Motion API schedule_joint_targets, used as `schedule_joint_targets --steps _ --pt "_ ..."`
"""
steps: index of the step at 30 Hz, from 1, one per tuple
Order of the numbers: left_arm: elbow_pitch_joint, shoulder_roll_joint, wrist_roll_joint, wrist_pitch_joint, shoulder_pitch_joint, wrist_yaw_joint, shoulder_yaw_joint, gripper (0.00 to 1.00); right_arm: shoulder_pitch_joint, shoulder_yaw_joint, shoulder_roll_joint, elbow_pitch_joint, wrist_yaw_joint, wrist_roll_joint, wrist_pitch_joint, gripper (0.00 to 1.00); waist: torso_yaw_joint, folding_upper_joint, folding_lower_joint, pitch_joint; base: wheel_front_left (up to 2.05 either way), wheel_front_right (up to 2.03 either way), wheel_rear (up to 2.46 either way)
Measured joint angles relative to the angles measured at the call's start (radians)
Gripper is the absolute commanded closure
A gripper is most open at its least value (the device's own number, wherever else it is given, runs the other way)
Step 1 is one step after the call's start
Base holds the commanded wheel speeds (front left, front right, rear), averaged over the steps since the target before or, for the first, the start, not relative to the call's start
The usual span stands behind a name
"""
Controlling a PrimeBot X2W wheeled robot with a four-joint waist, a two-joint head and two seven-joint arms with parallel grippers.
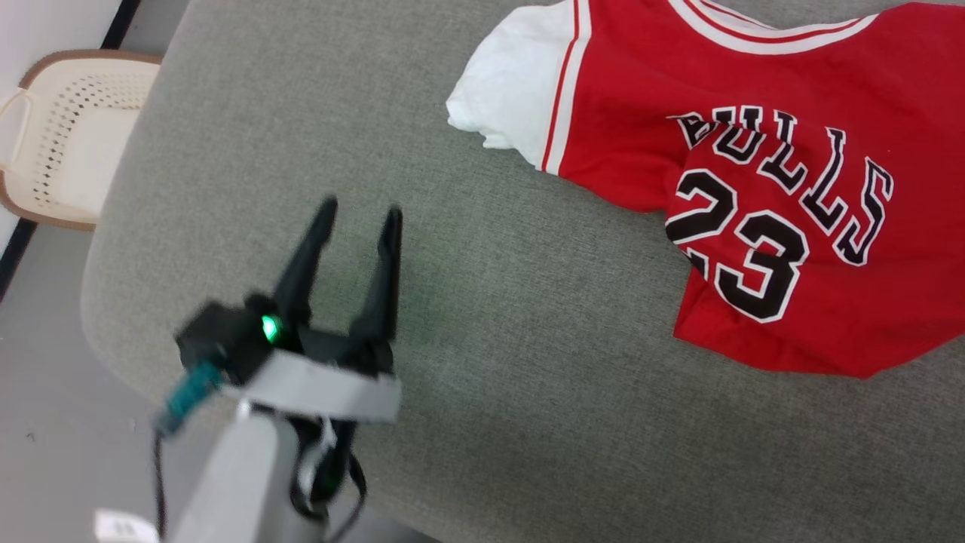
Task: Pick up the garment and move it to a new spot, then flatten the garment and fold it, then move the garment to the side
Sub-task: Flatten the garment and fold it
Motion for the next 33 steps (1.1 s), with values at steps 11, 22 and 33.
schedule_joint_targets --steps 11,22,33 --pt "0.147 0.245 -0.272 0.264 -0.517 -0.005 -0.182 0.0 -0.019 0.063 0.034 0.026 0.0 0.029 -0.068 1.0 -0.043 0.0 0.0 0.002 0.0 0.0 0.0" --pt "0.577 0.294 -0.606 0.724 -0.887 -0.005 -0.461 0.0 -0.08 0.181 0.078 0.033 -0.001 0.092 -0.08 1.0 -0.113 0.0 0.0 0.034 0.0 0.0 0.0" --pt "0.773 0.317 -0.776 0.823 -1.01 -0.005 -0.563 0.0 -0.142 0.334 0.125 0.02 -0.003 0.185 -0.088 1.0 -0.201 0.0 0.0 0.075 0.0 0.0 0.0"
